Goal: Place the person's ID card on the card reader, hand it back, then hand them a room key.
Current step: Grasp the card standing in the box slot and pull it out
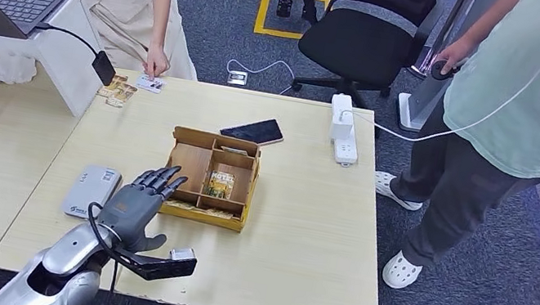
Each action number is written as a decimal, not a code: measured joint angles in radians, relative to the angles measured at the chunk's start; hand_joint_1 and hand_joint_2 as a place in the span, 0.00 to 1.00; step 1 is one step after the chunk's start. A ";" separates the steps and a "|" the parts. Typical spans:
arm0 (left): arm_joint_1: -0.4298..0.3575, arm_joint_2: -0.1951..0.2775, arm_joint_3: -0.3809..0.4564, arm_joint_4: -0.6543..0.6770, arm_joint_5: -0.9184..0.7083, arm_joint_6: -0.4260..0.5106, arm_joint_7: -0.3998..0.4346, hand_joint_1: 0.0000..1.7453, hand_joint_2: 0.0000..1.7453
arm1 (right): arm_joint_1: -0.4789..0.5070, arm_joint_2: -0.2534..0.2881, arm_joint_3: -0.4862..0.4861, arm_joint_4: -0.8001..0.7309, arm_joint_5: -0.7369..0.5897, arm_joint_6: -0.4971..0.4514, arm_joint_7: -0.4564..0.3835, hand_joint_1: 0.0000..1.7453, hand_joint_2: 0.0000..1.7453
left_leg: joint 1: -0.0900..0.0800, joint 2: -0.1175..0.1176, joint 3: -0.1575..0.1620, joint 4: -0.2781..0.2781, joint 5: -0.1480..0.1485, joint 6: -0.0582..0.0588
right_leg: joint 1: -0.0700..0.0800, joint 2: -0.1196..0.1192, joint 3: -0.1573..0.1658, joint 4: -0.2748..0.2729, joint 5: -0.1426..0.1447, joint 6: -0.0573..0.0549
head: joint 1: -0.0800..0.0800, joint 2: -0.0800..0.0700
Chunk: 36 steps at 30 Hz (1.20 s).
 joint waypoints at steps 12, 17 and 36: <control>0.001 0.000 -0.015 0.013 0.003 0.016 0.016 0.00 1.00 | 0.000 0.000 0.000 0.000 0.001 0.000 0.000 0.00 1.00 | 0.000 0.000 0.000 0.000 0.000 0.000 | 0.000 0.000 0.000 0.000 0.000 0.000 | 0.000 0.000; 0.001 -0.001 -0.016 0.015 0.000 0.020 0.023 0.00 1.00 | 0.000 0.000 -0.002 0.000 0.001 0.000 0.000 0.00 1.00 | 0.000 0.000 0.000 0.000 0.000 0.000 | 0.000 0.000 0.000 0.000 0.000 0.000 | 0.000 0.000; 0.001 -0.008 -0.016 0.020 -0.014 0.024 0.034 0.00 1.00 | -0.001 0.000 -0.006 0.000 0.002 0.000 0.000 0.00 1.00 | 0.000 0.000 0.000 0.000 0.000 0.000 | 0.000 0.000 0.000 0.000 0.000 0.000 | 0.000 0.000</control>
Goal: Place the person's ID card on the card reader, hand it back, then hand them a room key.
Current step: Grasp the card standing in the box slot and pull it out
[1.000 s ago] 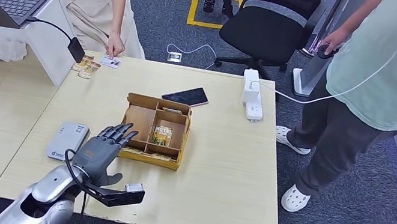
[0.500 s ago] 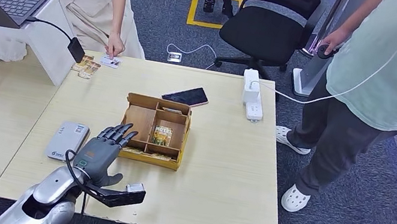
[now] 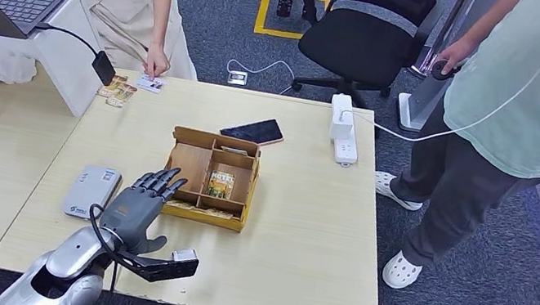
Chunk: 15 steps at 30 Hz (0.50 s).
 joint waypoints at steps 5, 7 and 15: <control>0.000 -0.008 0.000 0.010 -0.002 0.000 0.001 0.00 1.00 | 0.000 0.000 0.000 0.000 0.001 0.000 0.000 0.00 1.00 | 0.000 0.000 0.000 0.000 0.000 0.000 | 0.000 0.000 0.000 0.000 0.000 0.000 | 0.000 0.000; 0.000 -0.011 0.000 0.014 -0.001 0.000 0.001 0.00 1.00 | -0.001 0.000 0.000 0.000 0.001 0.000 0.000 0.00 1.00 | 0.000 0.000 0.000 0.000 0.000 0.000 | 0.000 0.000 0.000 0.000 0.000 0.000 | 0.000 0.000; 0.000 -0.018 0.000 0.021 -0.001 0.000 0.001 0.00 1.00 | -0.001 0.000 0.000 0.000 0.001 0.000 0.000 0.00 1.00 | 0.000 0.000 0.000 0.000 0.000 0.000 | 0.000 0.000 0.000 0.000 0.000 0.000 | 0.000 0.000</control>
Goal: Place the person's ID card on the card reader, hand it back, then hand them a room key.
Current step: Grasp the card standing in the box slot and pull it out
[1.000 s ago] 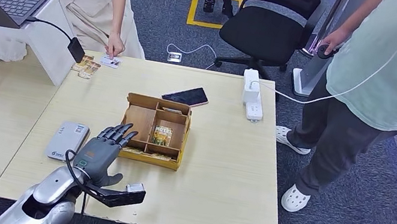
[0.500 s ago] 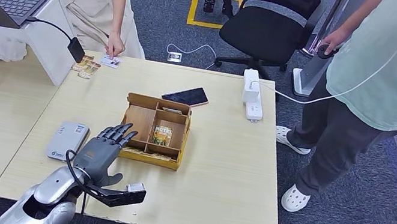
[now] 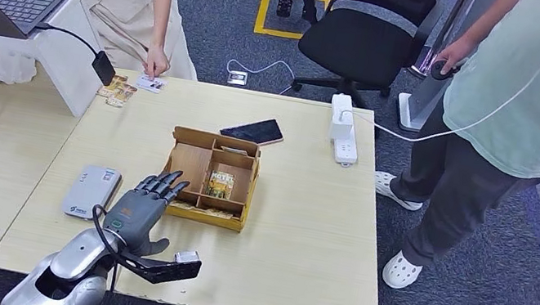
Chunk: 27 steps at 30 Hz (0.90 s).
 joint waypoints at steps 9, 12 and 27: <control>0.000 -0.002 0.000 0.003 0.000 0.000 0.000 0.00 1.00 | 0.000 0.000 0.000 0.000 0.000 0.000 0.000 0.00 1.00 | 0.000 0.000 0.000 0.000 0.000 0.000 | 0.000 0.000 0.000 0.000 0.000 0.000 | 0.000 0.000; 0.000 -0.002 0.000 0.003 0.000 0.000 0.000 0.00 1.00 | 0.000 0.000 0.000 0.000 0.000 0.000 0.000 0.00 1.00 | 0.000 0.000 0.000 0.000 0.000 0.000 | 0.000 0.000 0.000 0.000 0.000 0.000 | 0.000 0.000; 0.000 -0.004 0.000 0.003 -0.035 0.010 0.023 1.00 1.00 | 0.000 0.000 -0.001 0.000 0.000 0.000 0.000 0.00 1.00 | 0.000 0.000 0.000 0.000 0.000 0.000 | 0.000 0.000 0.000 0.000 0.000 0.000 | 0.000 0.000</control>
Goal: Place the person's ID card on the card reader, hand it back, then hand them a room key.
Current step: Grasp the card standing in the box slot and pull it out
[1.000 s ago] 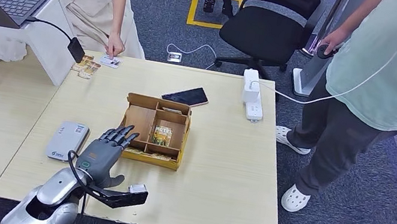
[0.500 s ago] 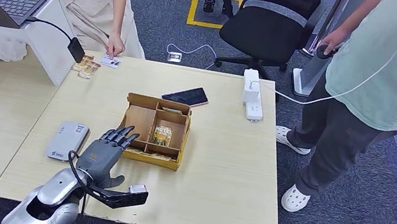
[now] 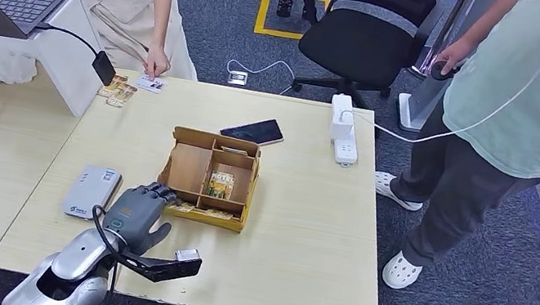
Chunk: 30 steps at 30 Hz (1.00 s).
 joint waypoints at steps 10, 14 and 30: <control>0.001 0.000 0.000 0.000 0.004 -0.001 -0.005 1.00 1.00 | 0.000 0.000 0.000 0.000 0.001 0.000 0.000 0.00 1.00 | 0.000 0.000 0.000 0.000 0.000 0.000 | 0.000 0.000 0.000 0.000 0.000 0.000 | 0.000 0.000; 0.002 0.000 0.000 0.000 0.004 -0.001 -0.005 1.00 1.00 | 0.000 0.000 0.000 0.000 0.001 0.000 0.000 0.00 1.00 | 0.000 0.000 0.000 0.000 0.000 0.000 | 0.000 0.000 0.000 0.000 0.000 0.000 | 0.000 0.000; -0.021 0.025 0.038 -0.030 0.042 0.019 -0.006 1.00 1.00 | 0.001 0.000 -0.002 0.000 0.012 -0.002 0.000 0.00 1.00 | 0.000 0.000 0.000 0.000 0.000 0.000 | 0.000 0.000 0.000 0.000 0.000 0.000 | 0.000 0.000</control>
